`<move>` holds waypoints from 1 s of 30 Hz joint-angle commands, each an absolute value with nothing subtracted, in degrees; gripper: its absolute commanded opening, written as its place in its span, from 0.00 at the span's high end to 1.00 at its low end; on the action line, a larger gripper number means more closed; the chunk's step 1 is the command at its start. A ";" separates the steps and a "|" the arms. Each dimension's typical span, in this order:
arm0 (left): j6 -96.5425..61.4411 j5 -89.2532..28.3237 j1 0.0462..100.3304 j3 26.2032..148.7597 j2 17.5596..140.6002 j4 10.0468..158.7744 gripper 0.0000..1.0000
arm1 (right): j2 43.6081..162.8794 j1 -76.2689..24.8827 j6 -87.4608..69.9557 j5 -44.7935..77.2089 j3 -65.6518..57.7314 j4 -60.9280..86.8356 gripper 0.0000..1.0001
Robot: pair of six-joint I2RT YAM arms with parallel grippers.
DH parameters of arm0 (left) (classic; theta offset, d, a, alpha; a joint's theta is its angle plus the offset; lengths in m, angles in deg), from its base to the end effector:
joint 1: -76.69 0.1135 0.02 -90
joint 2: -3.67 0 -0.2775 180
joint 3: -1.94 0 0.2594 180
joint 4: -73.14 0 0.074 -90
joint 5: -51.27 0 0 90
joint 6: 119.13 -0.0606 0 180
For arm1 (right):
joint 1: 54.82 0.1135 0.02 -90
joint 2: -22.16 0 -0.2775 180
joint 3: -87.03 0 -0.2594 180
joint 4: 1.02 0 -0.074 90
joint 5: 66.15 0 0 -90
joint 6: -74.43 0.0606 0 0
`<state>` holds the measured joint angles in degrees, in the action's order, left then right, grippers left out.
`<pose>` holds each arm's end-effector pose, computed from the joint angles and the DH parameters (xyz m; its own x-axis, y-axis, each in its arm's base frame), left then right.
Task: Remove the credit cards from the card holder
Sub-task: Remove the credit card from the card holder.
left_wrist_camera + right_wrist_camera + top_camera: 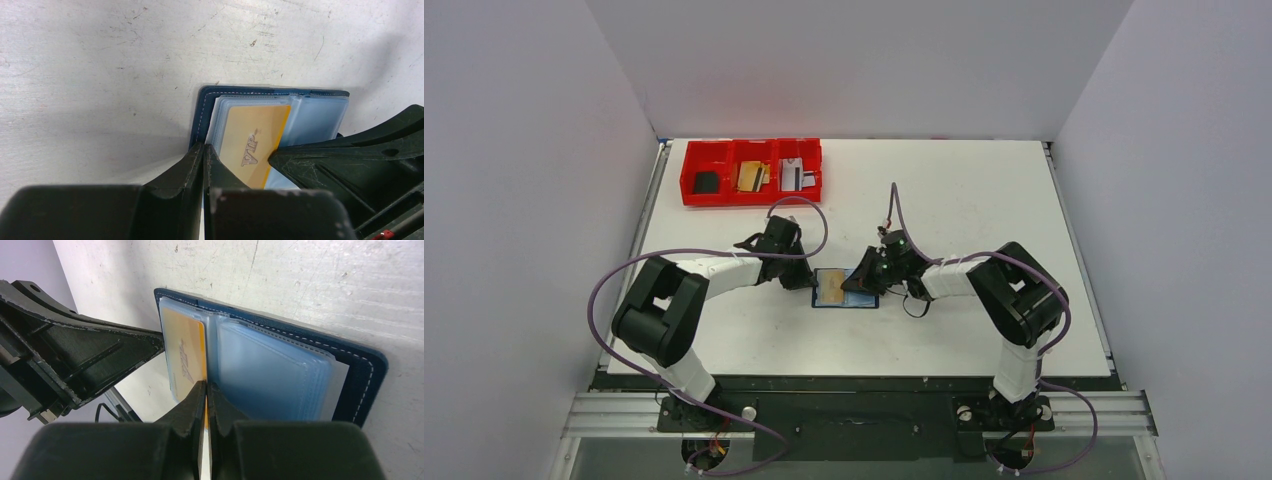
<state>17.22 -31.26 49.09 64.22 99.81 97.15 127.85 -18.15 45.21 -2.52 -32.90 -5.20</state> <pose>0.2945 -0.1628 0.1313 -0.8947 -0.3418 -0.2874 -0.1836 0.8683 -0.4608 0.2828 0.2441 0.1104 -0.9592 0.2607 -0.1094 0.0717 0.5987 0.7978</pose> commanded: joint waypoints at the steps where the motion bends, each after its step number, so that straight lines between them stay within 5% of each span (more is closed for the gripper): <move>1: 15.43 -35.65 49.35 61.87 102.81 104.50 1.00 | 126.13 -19.07 44.92 -1.22 -34.31 -7.96 1.00; 30: 14.69 -36.13 49.97 61.86 102.85 105.08 1.00 | 122.80 -22.93 40.16 2.00 -37.40 -1.70 1.00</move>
<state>17.20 -31.20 49.33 64.22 99.81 97.17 124.62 -22.05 42.47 -1.89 -36.72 -4.22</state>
